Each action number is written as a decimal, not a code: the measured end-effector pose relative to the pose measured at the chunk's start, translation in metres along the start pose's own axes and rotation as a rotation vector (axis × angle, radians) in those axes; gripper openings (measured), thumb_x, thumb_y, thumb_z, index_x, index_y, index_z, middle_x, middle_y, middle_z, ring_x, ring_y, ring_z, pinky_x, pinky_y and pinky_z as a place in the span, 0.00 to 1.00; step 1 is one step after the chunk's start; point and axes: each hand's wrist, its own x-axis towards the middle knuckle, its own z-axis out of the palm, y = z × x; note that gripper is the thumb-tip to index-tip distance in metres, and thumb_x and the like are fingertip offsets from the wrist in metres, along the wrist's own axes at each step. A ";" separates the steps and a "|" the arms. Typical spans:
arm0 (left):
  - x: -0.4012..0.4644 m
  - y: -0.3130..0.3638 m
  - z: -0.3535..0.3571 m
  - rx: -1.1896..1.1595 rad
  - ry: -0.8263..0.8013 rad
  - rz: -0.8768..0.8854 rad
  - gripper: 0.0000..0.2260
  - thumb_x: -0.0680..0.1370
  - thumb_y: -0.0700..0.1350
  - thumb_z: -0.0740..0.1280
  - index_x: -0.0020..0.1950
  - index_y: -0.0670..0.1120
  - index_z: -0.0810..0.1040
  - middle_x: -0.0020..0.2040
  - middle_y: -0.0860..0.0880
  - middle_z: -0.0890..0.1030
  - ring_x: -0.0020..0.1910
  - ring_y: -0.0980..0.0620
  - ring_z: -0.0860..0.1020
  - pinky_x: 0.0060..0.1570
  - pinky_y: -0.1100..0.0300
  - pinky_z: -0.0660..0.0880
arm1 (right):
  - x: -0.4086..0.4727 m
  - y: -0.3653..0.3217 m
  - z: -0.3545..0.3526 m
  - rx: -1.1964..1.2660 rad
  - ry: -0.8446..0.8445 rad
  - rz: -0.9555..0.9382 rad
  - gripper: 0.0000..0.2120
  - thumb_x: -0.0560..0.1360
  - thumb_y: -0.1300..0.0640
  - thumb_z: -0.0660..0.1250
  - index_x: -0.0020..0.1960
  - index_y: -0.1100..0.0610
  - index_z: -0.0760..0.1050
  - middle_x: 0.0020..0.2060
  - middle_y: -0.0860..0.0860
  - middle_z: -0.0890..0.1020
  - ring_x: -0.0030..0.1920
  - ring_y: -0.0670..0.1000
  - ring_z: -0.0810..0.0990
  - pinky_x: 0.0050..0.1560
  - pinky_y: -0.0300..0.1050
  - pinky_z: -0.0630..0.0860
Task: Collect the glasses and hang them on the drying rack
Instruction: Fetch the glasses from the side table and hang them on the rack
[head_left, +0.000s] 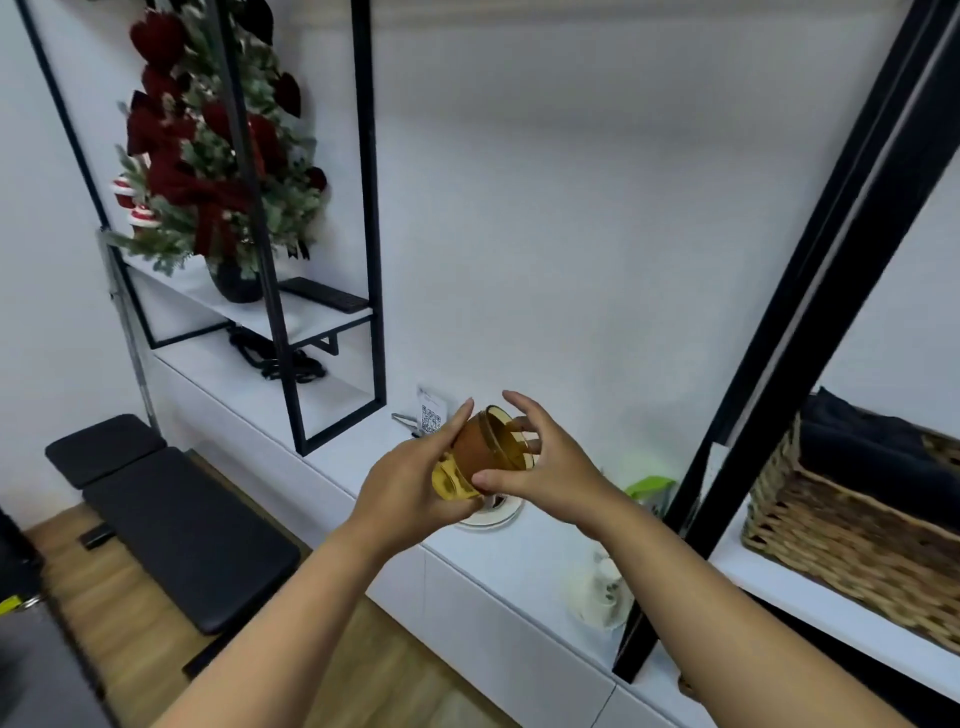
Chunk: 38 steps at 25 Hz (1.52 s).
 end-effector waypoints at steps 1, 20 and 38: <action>0.012 -0.012 -0.002 0.038 -0.019 0.009 0.50 0.70 0.63 0.77 0.81 0.73 0.46 0.54 0.62 0.79 0.52 0.55 0.78 0.47 0.60 0.76 | 0.016 0.002 -0.002 -0.013 -0.029 0.010 0.48 0.64 0.44 0.85 0.76 0.31 0.62 0.66 0.43 0.74 0.65 0.45 0.76 0.63 0.45 0.79; 0.198 -0.174 0.112 -1.395 0.253 -0.846 0.37 0.74 0.56 0.75 0.80 0.56 0.64 0.68 0.43 0.81 0.64 0.42 0.83 0.66 0.45 0.78 | 0.303 0.147 0.013 0.258 -0.145 0.143 0.42 0.57 0.42 0.86 0.68 0.36 0.72 0.62 0.49 0.80 0.60 0.53 0.85 0.61 0.59 0.82; 0.296 -0.347 0.158 -0.695 -0.083 -0.548 0.32 0.65 0.45 0.86 0.66 0.54 0.78 0.58 0.58 0.83 0.55 0.64 0.81 0.52 0.68 0.80 | 0.400 0.237 0.042 -0.086 0.260 0.511 0.14 0.84 0.51 0.63 0.68 0.49 0.77 0.45 0.45 0.82 0.48 0.46 0.80 0.56 0.46 0.72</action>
